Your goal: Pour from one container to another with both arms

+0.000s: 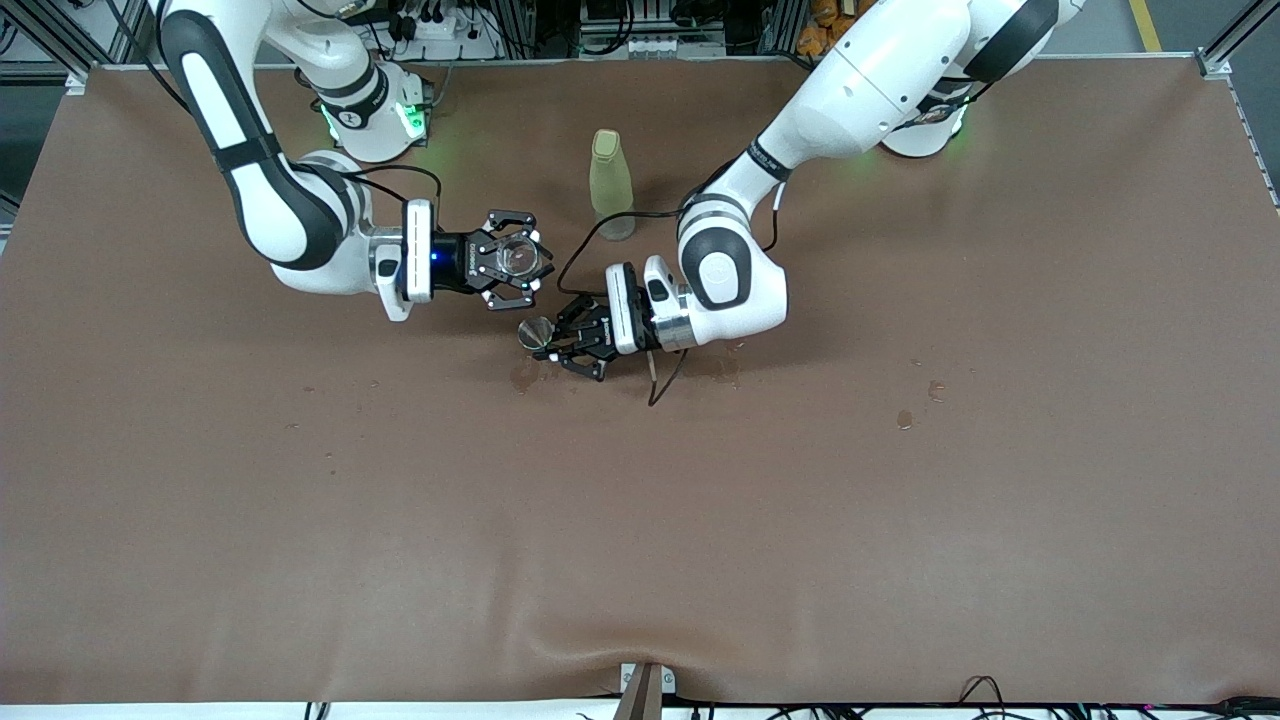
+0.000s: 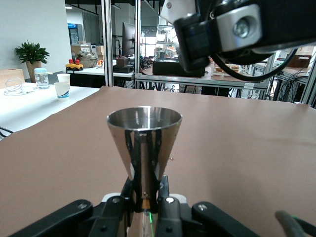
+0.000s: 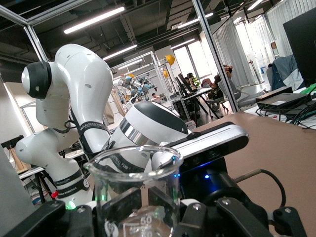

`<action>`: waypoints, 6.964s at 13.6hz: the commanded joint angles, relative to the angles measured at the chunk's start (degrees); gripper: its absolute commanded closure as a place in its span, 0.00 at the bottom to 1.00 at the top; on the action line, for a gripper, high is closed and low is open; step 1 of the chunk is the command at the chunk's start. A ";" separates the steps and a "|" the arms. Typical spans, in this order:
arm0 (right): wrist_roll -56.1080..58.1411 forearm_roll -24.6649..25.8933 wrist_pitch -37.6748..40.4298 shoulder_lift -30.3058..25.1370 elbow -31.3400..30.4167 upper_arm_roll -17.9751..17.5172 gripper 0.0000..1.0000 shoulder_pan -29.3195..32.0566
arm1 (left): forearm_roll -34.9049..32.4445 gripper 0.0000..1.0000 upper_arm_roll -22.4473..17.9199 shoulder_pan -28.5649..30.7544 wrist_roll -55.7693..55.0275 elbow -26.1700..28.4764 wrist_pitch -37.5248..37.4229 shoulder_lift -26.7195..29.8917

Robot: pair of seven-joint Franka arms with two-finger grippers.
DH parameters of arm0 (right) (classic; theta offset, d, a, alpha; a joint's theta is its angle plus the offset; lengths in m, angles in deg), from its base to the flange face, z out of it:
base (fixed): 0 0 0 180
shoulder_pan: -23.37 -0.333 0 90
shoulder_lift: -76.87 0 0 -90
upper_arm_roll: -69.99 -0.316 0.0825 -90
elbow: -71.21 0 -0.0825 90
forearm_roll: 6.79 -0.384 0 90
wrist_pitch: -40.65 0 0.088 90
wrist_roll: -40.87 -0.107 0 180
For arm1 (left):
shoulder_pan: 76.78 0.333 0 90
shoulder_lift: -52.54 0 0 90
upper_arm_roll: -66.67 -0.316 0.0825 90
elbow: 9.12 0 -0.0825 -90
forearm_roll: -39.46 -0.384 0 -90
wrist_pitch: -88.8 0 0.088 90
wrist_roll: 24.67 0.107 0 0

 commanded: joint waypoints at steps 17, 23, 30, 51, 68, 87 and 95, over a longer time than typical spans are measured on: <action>-32.61 -1.55 -0.32 -2.70 -1.60 -2.29 1.00 -0.01 | 2.22 1.00 0.32 -0.03 1.09 0.63 0.68 0.01; -38.68 -2.08 -0.23 -2.70 -1.51 -2.99 1.00 -0.01 | 2.13 1.00 0.32 -0.03 1.09 0.81 0.68 0.18; -39.74 -3.13 -0.32 -2.70 -1.43 -2.90 1.00 0.08 | 2.22 1.00 0.32 -0.03 1.09 1.25 0.60 0.18; -53.72 -4.19 -0.58 -2.70 -1.69 -2.82 1.00 0.51 | 2.22 1.00 0.32 -0.29 1.00 1.34 0.68 0.18; -57.93 -6.56 -0.76 -2.62 -1.69 -2.73 1.00 0.87 | 2.22 1.00 0.32 -0.29 1.00 1.42 0.60 0.18; -74.36 -7.88 -0.67 -2.53 -1.60 -2.46 1.00 0.95 | 2.39 1.00 0.41 0.15 0.73 2.04 0.60 0.36; -82.53 -9.46 -0.58 -2.44 -1.60 -2.46 1.00 0.95 | 2.39 1.00 0.41 0.15 0.73 2.13 0.68 0.36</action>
